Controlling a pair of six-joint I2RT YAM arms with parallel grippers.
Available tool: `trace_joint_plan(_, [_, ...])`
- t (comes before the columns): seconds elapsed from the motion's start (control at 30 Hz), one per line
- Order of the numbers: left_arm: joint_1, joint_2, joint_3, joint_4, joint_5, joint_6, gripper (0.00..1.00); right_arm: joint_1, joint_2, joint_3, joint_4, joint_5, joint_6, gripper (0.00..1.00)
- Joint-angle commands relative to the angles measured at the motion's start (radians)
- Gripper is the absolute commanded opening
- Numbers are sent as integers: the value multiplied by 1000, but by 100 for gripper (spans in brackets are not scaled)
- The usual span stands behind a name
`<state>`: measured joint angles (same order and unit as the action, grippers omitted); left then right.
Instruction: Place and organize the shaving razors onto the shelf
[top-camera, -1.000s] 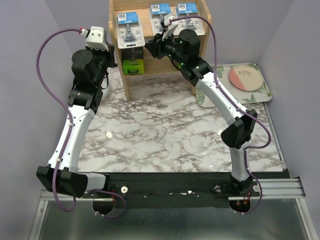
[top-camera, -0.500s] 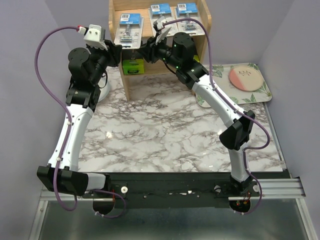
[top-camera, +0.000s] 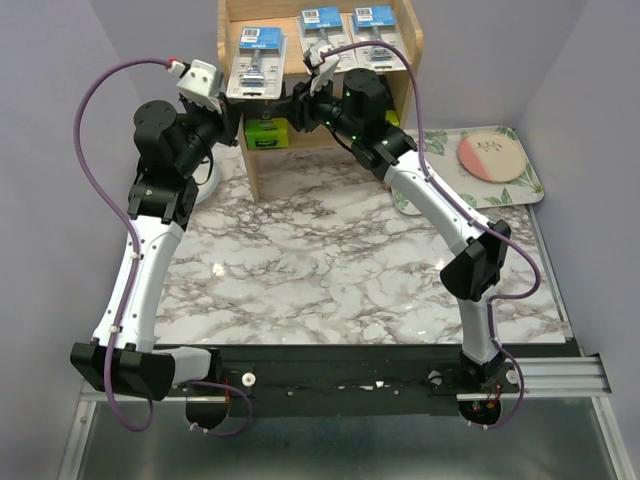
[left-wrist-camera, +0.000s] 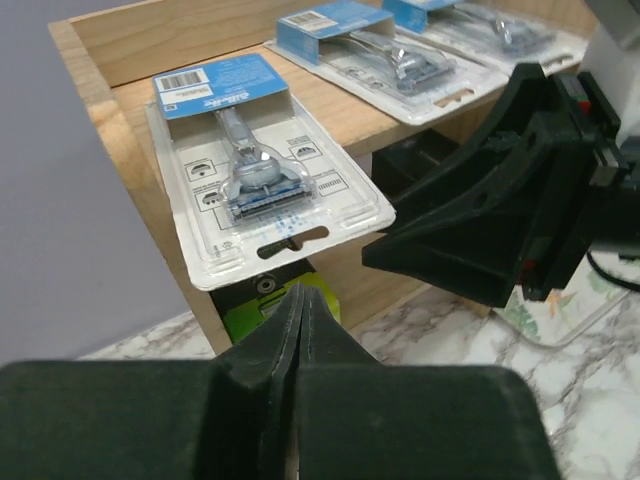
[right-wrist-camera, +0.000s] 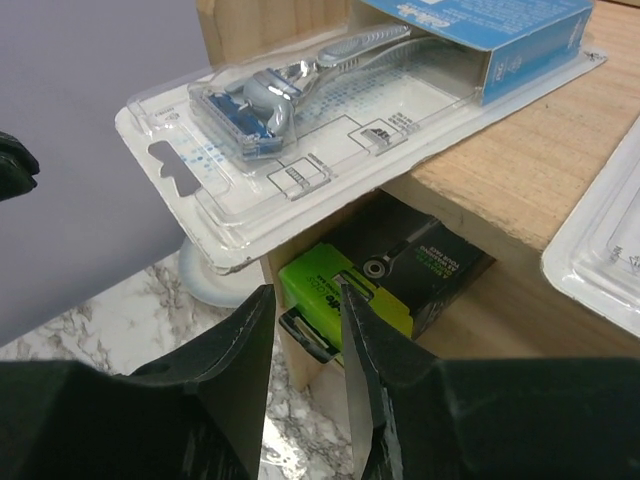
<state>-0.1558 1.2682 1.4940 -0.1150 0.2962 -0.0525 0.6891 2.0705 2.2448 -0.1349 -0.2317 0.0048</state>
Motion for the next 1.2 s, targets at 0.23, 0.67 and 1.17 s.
trace_joint_plan(0.23, [-7,62,15,-54,137,108,0,-13,-112,-93,-20,54,-75,41])
trace_joint_plan(0.67, [-40,218,158,15,92,31,0,-45,-121,-111,-15,78,-104,41])
trace_joint_plan(1.17, [-64,333,275,23,24,5,0,-79,-107,-105,-17,71,-98,42])
